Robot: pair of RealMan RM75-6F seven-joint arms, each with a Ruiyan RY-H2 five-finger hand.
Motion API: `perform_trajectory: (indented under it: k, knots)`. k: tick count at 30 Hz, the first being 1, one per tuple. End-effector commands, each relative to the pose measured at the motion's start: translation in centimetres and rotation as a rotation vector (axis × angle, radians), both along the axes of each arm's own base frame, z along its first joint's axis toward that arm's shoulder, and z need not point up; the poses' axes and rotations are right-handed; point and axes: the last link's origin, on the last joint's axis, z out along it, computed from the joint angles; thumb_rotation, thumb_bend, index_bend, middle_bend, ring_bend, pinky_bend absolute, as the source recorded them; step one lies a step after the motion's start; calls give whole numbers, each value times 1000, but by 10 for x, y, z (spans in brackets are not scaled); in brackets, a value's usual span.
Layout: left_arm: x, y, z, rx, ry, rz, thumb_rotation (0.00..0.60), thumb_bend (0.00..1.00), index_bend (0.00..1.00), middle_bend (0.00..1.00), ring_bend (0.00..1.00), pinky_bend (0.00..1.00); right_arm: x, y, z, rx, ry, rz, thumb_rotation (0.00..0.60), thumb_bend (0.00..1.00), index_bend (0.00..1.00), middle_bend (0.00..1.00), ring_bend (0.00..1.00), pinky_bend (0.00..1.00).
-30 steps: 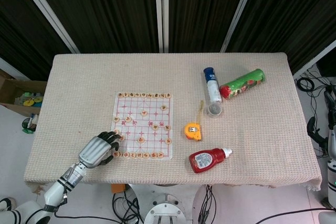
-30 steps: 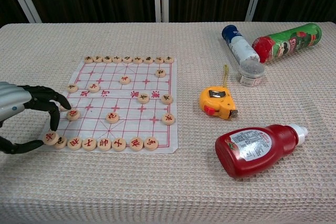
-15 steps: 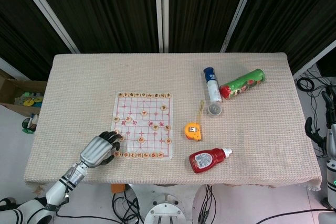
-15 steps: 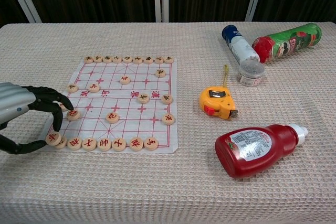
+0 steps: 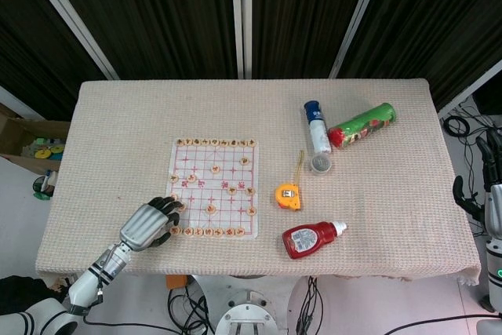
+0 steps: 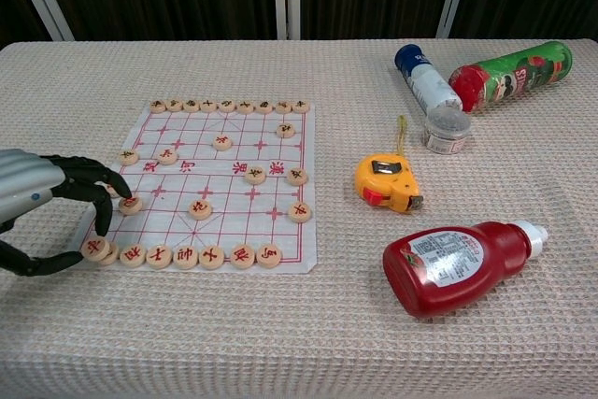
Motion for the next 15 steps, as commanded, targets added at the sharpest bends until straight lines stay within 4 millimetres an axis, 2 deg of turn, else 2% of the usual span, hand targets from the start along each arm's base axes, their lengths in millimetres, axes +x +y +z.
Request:
perform_trajectory:
  k: [1,10,15]
  knots:
    - [0,0,0,-2,-1,2,600,336,433,230,175,263,0,0,0,0,-1,2,600,477,0,0,0,0]
    - [0,-1,-1,-7,0,6,600,330,387,230,175,266,1,0,0,-1,0,4,600,477,0,0,0,0]
    - [2,-3,8,21,-17,-7,600,330,326,230,175,266,0,1,2,-8,-1,4,600,477,0,0,0,0]
